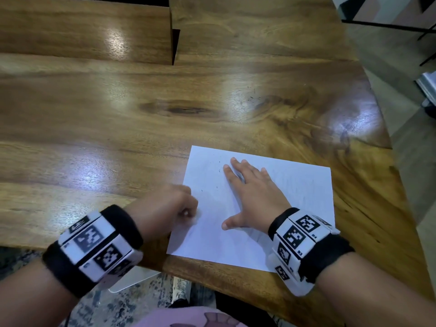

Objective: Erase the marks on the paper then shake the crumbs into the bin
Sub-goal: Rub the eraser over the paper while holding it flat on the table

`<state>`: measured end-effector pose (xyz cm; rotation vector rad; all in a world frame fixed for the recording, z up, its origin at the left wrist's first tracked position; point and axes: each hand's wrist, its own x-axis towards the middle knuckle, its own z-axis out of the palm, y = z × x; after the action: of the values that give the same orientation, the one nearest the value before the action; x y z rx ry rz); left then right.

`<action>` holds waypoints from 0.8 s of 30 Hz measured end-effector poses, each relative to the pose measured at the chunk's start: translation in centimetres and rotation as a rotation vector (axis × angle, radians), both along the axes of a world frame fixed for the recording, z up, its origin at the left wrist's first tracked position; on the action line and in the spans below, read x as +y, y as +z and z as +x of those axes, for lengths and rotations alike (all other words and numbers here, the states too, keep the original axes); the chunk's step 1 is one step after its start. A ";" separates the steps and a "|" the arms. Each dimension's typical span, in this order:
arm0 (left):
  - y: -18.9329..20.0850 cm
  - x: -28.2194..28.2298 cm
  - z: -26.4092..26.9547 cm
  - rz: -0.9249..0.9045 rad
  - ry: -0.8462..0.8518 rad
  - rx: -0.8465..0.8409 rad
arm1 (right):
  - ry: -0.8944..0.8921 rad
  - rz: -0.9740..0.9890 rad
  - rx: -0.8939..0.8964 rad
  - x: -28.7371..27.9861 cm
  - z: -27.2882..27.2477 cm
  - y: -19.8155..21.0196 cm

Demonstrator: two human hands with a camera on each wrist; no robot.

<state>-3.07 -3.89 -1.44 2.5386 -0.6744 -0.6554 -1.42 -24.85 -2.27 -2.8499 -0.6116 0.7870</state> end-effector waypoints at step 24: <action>0.2 0.1 0.0 0.020 -0.002 0.114 | -0.004 0.010 0.005 -0.1 0.0 0.0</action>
<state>-3.03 -3.82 -1.27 2.4968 -0.6344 -0.8043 -1.44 -24.92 -2.32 -2.8384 -0.6071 0.7874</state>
